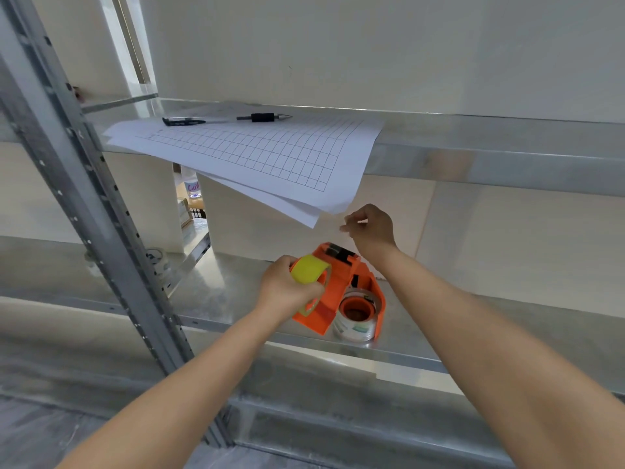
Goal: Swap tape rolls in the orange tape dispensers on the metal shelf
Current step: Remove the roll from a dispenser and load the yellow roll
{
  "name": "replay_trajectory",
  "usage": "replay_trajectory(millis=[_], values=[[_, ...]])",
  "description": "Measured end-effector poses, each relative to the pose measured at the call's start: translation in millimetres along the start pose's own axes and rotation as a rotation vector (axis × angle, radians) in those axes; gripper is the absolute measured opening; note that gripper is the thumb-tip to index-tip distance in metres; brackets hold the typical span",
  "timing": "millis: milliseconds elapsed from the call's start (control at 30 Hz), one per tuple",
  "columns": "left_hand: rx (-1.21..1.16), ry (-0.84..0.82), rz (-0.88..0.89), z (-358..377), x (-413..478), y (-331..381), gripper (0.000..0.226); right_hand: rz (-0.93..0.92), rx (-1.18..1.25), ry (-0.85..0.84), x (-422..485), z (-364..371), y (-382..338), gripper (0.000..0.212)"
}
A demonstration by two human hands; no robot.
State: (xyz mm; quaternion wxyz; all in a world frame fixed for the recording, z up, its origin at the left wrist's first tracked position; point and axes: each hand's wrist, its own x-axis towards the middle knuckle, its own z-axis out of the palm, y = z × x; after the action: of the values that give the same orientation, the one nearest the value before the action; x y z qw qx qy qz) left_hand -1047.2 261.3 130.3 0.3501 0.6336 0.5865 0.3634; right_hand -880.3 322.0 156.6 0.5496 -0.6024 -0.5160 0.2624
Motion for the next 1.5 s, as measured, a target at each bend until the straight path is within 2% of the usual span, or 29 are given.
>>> replay_trajectory(millis=[100, 200, 333, 467, 633, 733, 800, 933, 1000, 1100, 1267, 1367, 1433, 1500], values=[[0.000, 0.026, -0.021, -2, -2, -5, 0.025, 0.050, 0.045, 0.015, 3, 1, 6, 0.026], [-0.024, 0.043, -0.026, -3, -8, -10, 0.028, 0.103, -0.058, -0.074, 10, -4, 13, 0.025], [-0.039, 0.116, 0.037, -2, -10, -6, 0.029, 0.208, -0.036, -0.100, 9, -1, 27, 0.025], [0.026, 0.143, 0.119, -4, -11, -5, 0.035, 0.412, 0.064, -0.163, 10, 3, 31, 0.015], [0.059, 0.162, 0.175, -8, -16, -8, 0.035, 0.811, 0.414, -0.446, 8, -2, 37, 0.024], [0.067, 0.161, 0.232, -12, -16, -11, 0.035, 0.895, 0.493, -0.623, 5, -8, 45, 0.038], [0.048, 0.140, 0.232, -15, -13, -12, 0.040, 0.897, 0.579, -0.671, 2, -8, 50, 0.040], [-0.174, 0.173, 0.057, -22, -2, -21, 0.029, 0.838, 0.623, -0.596, -6, 4, 56, 0.027], [-0.407, 0.169, -0.085, -24, 6, -30, 0.025, 0.822, 0.638, -0.528, -14, 15, 62, 0.031], [-0.741, 0.156, -0.313, -21, 16, -42, 0.009, 0.762, 0.622, -0.518, -33, 33, 68, 0.035], [-1.114, 0.076, -0.556, -4, 28, -62, 0.021, 0.685, 0.648, -0.463, -64, 56, 81, 0.018], [-1.145, -0.007, -0.574, 10, 34, -73, 0.018, 0.699, 0.637, -0.412, -74, 66, 88, 0.020], [-1.103, -0.039, -0.582, 18, 40, -80, 0.020, 0.721, 0.613, -0.370, -76, 71, 91, 0.029], [-1.035, -0.081, -0.604, 23, 45, -87, 0.025, 0.735, 0.566, -0.343, -77, 73, 95, 0.029]])
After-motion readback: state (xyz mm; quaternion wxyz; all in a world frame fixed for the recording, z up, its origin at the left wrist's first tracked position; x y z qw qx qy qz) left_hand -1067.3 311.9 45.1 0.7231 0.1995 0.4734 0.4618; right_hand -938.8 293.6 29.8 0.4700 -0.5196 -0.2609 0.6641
